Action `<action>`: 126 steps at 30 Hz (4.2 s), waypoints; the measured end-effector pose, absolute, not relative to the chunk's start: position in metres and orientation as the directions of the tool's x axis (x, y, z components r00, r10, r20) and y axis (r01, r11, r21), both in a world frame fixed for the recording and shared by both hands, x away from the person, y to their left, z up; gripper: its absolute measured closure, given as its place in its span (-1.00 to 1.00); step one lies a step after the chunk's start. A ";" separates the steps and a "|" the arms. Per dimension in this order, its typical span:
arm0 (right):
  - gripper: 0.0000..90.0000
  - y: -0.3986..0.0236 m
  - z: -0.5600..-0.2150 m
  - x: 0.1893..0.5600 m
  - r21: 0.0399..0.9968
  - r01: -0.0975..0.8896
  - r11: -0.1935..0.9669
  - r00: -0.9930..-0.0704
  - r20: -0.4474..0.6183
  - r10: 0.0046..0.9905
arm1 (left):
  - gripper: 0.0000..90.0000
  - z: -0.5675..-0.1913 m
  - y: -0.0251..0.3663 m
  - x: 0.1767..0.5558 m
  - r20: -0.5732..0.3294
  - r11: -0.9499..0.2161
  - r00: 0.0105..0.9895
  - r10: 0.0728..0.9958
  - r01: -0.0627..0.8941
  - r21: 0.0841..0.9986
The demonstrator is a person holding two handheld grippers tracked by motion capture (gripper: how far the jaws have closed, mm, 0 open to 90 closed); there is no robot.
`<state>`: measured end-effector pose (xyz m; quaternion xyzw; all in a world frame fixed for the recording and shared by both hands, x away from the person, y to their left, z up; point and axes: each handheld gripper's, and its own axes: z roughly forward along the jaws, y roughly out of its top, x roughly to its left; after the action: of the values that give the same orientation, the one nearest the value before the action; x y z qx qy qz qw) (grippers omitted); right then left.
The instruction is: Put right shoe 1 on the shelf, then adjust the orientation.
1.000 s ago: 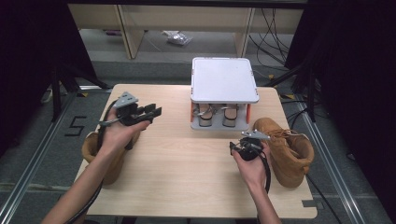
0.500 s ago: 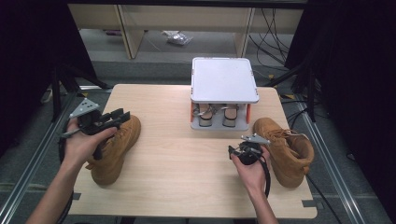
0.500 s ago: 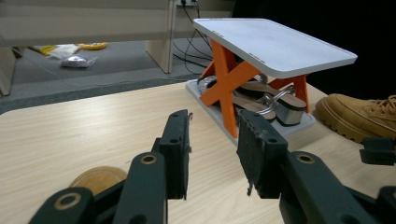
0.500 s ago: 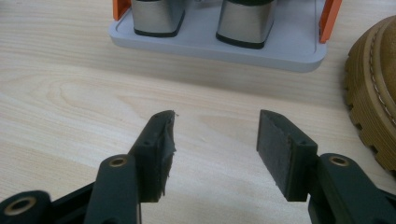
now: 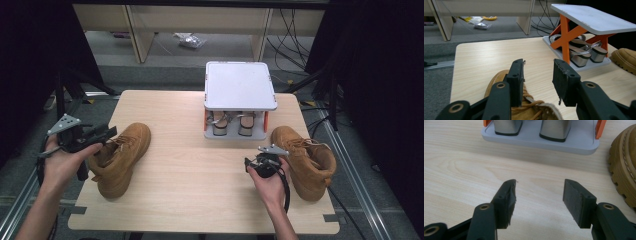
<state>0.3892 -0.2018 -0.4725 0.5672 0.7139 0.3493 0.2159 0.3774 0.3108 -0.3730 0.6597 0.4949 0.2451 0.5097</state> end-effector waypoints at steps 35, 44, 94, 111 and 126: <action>-0.07 -0.198 -0.468 0.383 0.743 0.663 0.093 -0.255 0.108 0.961 | 0.19 -0.418 0.349 0.379 -0.230 0.037 0.252 0.940 0.595 0.803; -0.07 -0.198 -0.469 0.384 0.741 0.663 0.111 -0.265 0.093 0.960 | 0.24 -0.419 0.349 0.385 -0.279 0.057 0.235 0.931 0.663 0.747; -0.08 -0.201 -0.472 0.386 0.734 0.670 0.115 -0.261 0.087 0.962 | 0.85 -0.414 0.335 0.396 -0.426 0.136 0.214 0.879 0.745 0.653; -0.06 -0.204 -0.469 0.382 0.737 0.668 0.103 -0.268 0.109 0.957 | 0.86 -0.394 0.320 0.403 -0.464 0.180 0.266 0.845 0.676 0.715; -0.06 -0.205 -0.464 0.382 0.755 0.649 0.094 -0.266 0.109 0.958 | 0.86 -0.387 0.303 0.418 -0.479 0.200 0.281 0.832 0.652 0.731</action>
<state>0.3819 -0.2053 -0.4636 0.5672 0.7082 0.3624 0.2130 0.4177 0.3033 -0.3873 0.6259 0.5929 0.0900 0.4987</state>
